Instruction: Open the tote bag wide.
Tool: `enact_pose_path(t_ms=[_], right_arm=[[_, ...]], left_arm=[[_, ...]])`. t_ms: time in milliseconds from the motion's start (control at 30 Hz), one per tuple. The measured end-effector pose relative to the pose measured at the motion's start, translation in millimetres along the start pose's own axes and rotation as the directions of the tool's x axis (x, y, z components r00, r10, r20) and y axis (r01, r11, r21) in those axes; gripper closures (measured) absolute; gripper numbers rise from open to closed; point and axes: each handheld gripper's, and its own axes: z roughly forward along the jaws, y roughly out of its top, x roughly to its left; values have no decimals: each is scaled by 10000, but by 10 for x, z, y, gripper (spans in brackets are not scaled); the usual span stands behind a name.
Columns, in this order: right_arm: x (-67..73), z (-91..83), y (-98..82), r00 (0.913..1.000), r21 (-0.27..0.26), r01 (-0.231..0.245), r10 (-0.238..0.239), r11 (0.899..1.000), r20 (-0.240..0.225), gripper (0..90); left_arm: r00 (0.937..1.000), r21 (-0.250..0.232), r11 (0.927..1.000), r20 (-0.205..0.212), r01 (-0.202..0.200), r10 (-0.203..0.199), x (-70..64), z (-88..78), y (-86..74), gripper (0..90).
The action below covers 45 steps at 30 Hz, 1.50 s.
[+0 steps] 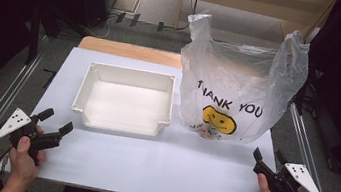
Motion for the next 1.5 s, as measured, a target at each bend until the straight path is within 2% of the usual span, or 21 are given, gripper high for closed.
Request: enact_pose_path(t_ms=[133,200,300,333,467,533,600,667,700,733,767,800,833,900,1133,1300,1333,1367,1400,1467,1500], right_arm=[[35,-2,74,9999,-126,-103,103,9999,30,211],[116,4,224,9993,-298,-346,341,9990,-171,195],[197,29,329,9990,-389,-226,211,9990,-383,190],[278,84,420,9990,-322,98,-112,9994,-440,156],[355,207,552,9980,-298,220,-237,9993,-594,155],[376,354,659,9959,-350,-198,166,9992,-886,159],[383,407,683,9950,-318,-298,267,9990,-962,176],[418,526,710,9909,-252,-450,414,9987,-1282,444],[418,526,710,9909,-252,-450,414,9987,-1282,444],[457,548,703,9879,-371,-447,386,9983,-1501,694],[481,558,695,9859,-286,-298,246,9991,-1658,783],[481,558,695,9859,-286,-298,246,9991,-1658,783],[504,567,679,9851,-195,-72,37,9998,-1722,900],[508,563,673,9841,-170,34,-64,9998,-1775,900],[562,428,685,9684,-683,285,-444,9973,-2455,900],[609,388,673,9740,-740,499,-649,9960,-2168,900],[590,391,675,9838,-839,263,-407,9961,-1748,719],[590,391,675,9838,-839,263,-407,9961,-1748,719],[553,419,685,9958,-812,-270,197,9963,-893,447],[495,463,687,9943,-459,-871,840,9951,-656,334],[495,463,687,9943,-459,-871,840,9951,-656,334]], left_arm=[[10000,36,10000,-41,-21,21,-14,6,-1,78],[9999,43,10000,-119,-45,45,-21,10,-2,78],[9999,-11,10000,-132,-54,54,-26,9,-3,78],[9999,-8,10000,-136,-20,20,-29,11,-6,79],[9999,9,10000,-152,-37,38,-34,11,-8,80],[9998,22,10000,-158,-72,72,-38,9,-7,81],[9998,53,9999,-174,-111,112,-43,2,-4,81],[9998,16,9999,-133,-119,120,-57,1,0,81],[9998,16,9999,-133,-119,120,-57,1,0,81],[9999,-1,9999,-61,-117,117,-79,5,4,81],[10000,-20,10000,-26,-87,87,-91,8,7,81],[10000,-20,10000,-26,-87,87,-91,8,7,81],[10000,-42,10000,38,-86,86,-115,18,13,81],[9999,-62,9999,88,-112,112,-133,28,17,81],[9986,-176,9996,479,-208,216,-321,58,83,81],[9966,-165,9994,760,-296,308,-441,95,112,81],[9964,-151,9995,794,-278,289,-452,102,116,81],[9962,-163,9996,835,-219,232,-468,115,121,81],[9954,-166,9996,919,-246,261,-504,138,139,81],[9949,-172,9995,965,-264,279,-526,150,150,81],[9941,-161,9994,1031,-320,335,-550,168,163,81]])
